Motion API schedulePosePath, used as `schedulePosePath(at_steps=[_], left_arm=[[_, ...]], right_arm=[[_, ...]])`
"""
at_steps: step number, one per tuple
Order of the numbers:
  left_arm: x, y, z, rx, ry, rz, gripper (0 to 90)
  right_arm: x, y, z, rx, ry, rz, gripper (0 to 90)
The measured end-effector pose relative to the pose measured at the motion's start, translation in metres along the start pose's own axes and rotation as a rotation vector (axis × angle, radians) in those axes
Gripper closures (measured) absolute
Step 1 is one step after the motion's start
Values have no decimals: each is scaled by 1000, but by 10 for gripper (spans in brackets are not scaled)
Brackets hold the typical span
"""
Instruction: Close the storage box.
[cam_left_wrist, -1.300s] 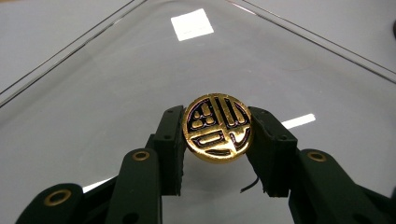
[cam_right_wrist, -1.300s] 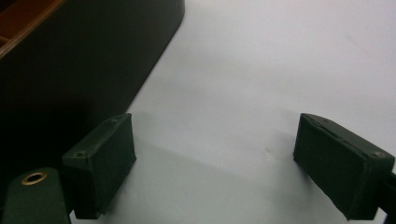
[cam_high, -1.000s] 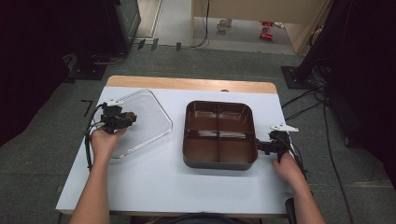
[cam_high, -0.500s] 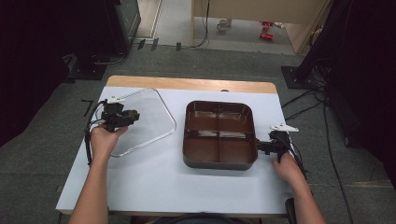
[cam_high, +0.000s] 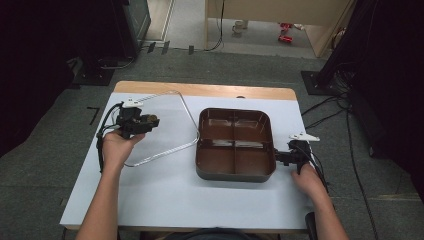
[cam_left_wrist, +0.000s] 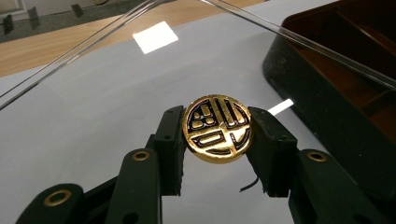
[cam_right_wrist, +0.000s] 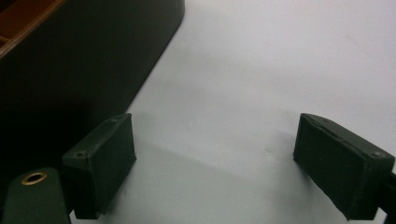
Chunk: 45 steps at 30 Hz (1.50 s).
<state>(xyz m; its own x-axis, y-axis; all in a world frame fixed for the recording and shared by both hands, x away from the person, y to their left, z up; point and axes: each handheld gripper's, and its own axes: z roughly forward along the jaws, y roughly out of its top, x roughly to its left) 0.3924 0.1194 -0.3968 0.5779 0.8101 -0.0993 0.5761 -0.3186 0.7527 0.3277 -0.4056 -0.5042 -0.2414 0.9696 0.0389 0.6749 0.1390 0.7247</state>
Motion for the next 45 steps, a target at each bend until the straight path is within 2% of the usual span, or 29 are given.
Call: schedulePosePath(at_steps=[6, 10, 15, 25, 37, 45], left_arm=[[-12, 7, 1, -5, -59, 6, 594], [-23, 11, 2, -13, -62, 31, 594], [-35, 16, 6, -26, -84, 54, 594], [-54, 28, 20, -17, -124, 98, 594], [-82, 45, 42, -13, -172, 129, 594], [-99, 49, 53, -7, -193, 149, 594]], right_arm=[[0, 0, 0, 0, 0, 0, 122], [0, 0, 0, 0, 0, 0, 122], [0, 0, 0, 0, 0, 0, 122], [0, 0, 0, 0, 0, -1, 122], [0, 0, 0, 0, 0, 0, 122], [0, 0, 0, -1, 0, -4, 122]])
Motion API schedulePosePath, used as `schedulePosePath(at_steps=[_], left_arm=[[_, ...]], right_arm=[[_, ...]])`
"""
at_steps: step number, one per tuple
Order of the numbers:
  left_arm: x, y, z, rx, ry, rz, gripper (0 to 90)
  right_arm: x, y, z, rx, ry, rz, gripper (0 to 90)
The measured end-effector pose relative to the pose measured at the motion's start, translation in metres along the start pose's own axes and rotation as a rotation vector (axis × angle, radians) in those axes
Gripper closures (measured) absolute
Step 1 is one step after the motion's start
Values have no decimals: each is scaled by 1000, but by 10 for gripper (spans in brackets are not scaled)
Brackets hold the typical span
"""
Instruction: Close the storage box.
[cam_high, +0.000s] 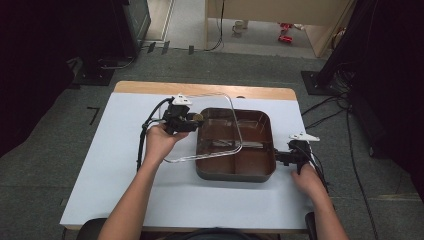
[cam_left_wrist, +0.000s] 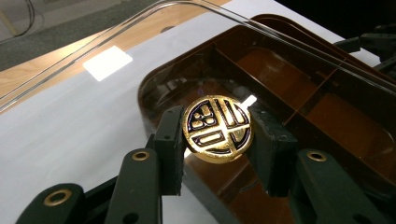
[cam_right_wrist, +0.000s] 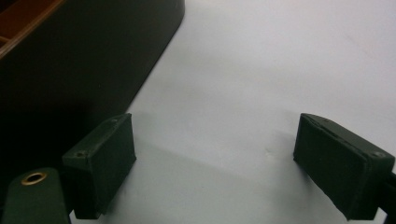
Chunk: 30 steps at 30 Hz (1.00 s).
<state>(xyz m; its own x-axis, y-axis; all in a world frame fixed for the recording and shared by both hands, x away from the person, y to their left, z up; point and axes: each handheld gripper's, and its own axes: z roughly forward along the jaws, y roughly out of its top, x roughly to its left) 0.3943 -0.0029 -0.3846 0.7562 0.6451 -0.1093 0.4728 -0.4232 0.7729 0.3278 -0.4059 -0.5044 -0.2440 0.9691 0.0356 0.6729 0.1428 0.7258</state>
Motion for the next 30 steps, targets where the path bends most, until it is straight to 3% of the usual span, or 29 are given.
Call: schedulePosePath(at_steps=[7, 21, 30], left_arm=[[-15, 2, 15, 24, -16, 34, 594], [-42, 6, 43, 34, -62, 50, 594], [-60, 8, 62, 45, -75, 85, 594]], right_arm=[[0, 0, 0, 2, 1, 3, 122], [0, 0, 0, 1, 1, 4, 122], [0, 0, 0, 2, 1, 4, 122]])
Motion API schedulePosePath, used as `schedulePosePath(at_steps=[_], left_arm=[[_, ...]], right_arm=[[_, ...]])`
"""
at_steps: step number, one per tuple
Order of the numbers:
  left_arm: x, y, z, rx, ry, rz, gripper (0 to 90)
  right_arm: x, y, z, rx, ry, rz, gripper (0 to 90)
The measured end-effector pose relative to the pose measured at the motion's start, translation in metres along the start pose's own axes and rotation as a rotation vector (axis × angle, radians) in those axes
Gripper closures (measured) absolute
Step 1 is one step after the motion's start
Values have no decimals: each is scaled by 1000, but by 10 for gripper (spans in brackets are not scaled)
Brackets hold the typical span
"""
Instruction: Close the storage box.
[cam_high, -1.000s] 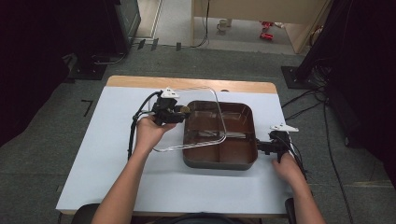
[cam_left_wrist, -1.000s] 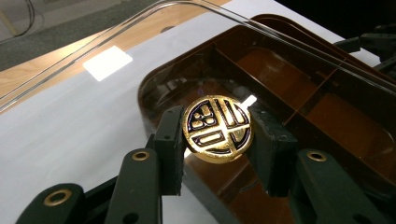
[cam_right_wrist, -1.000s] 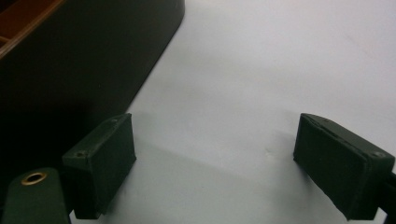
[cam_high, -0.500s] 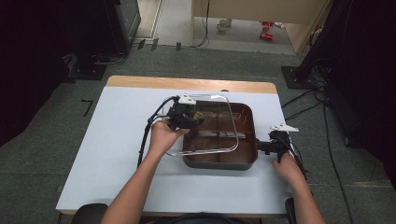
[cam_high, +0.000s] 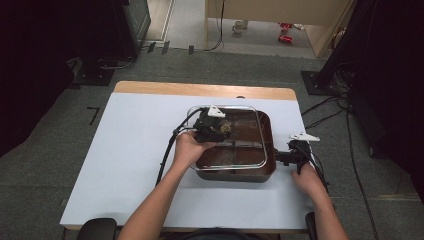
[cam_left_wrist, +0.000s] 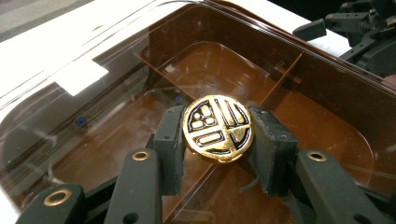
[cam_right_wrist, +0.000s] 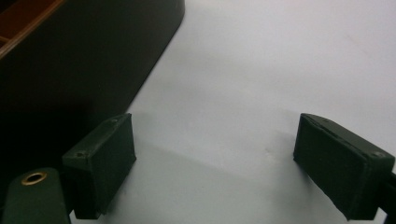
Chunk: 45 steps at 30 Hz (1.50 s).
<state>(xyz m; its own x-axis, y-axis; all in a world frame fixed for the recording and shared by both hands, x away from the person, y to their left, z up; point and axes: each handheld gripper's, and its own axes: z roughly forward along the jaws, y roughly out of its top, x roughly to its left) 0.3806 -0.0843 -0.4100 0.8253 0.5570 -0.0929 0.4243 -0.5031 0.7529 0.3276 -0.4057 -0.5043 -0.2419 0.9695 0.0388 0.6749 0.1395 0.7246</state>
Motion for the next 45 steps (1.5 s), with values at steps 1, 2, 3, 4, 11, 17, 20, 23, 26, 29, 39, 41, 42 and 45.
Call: schedulePosePath(at_steps=[1, 2, 3, 4, 11, 17, 20, 23, 26, 29, 39, 41, 42, 45], left_arm=[[-2, 1, 2, 1, -2, 6, 594], [-3, 1, 4, 3, -4, 8, 594], [-4, 2, 6, 8, -5, 15, 594], [-6, 3, 9, 11, -5, 20, 594], [-15, 6, 23, 27, -21, 54, 594], [-21, 8, 30, 40, -19, 76, 594], [-20, 7, 32, 43, -33, 63, 593], [-19, 6, 32, 40, -33, 66, 592], [-19, 6, 32, 45, -37, 67, 590], [-19, 6, 31, 42, -39, 68, 570], [-9, 4, 6, 27, -38, 24, 382], [-7, 0, 0, 34, -24, 35, 376], [-6, -1, -3, 37, -20, 45, 352], [0, -7, -12, 45, -34, 23, 325]], right_arm=[[0, 0, 0, 0, 0, 0, 122], [0, 0, 0, 0, 0, 0, 122], [0, 0, 0, 0, 0, 0, 122], [0, 0, 0, 0, 0, 0, 122], [0, 0, 0, 0, 0, 0, 122], [0, 0, 0, -1, 0, -2, 121], [0, 0, 0, -1, 0, -2, 121], [0, 0, 0, -1, 0, -1, 121], [0, 0, 0, -1, 0, -1, 122], [0, 0, 0, -1, 0, -2, 122], [0, 0, 0, -1, 0, 0, 122], [0, 0, 0, 0, 0, 0, 121], [0, 0, 0, -1, 0, -2, 122], [0, 0, 0, -1, 0, -2, 122]])
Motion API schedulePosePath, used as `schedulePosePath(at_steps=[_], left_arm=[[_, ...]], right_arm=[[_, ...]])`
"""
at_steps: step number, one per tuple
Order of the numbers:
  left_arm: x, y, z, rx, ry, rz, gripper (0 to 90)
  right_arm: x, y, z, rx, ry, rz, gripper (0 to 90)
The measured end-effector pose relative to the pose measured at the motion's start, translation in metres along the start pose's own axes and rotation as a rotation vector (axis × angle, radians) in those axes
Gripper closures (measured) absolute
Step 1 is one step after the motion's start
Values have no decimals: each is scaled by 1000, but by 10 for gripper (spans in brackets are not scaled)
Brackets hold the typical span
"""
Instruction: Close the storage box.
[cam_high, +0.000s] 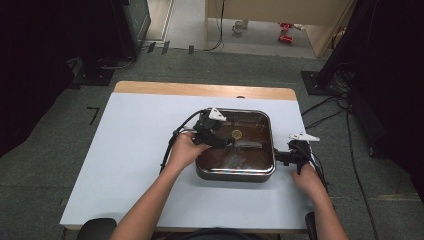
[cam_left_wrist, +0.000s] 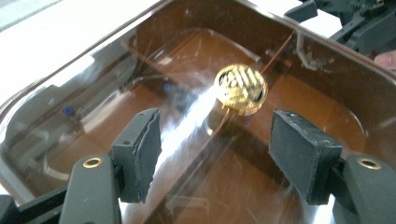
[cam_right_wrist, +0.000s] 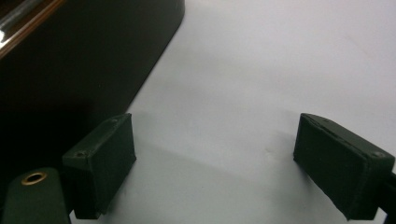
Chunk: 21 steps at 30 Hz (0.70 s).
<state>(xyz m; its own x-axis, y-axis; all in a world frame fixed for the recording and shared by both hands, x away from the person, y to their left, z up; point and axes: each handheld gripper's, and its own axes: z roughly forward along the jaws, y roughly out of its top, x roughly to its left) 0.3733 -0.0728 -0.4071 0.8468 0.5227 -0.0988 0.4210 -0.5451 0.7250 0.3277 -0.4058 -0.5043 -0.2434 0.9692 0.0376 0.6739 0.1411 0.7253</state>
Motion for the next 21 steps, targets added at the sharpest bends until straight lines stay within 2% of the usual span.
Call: schedulePosePath(at_steps=[2, 11, 16, 21], left_arm=[[3, -5, -7, -16, -6, -22, 318], [12, -22, -33, -63, 17, -58, 296], [18, -37, -46, -86, 37, -99, 293], [22, -52, -58, -101, 66, -112, 291]], right_arm=[[0, 0, 0, 1, 0, 2, 122], [0, 0, 0, 0, 0, 2, 122], [0, 0, 0, 0, 0, 1, 122], [0, 0, 0, 0, 0, 1, 121]])
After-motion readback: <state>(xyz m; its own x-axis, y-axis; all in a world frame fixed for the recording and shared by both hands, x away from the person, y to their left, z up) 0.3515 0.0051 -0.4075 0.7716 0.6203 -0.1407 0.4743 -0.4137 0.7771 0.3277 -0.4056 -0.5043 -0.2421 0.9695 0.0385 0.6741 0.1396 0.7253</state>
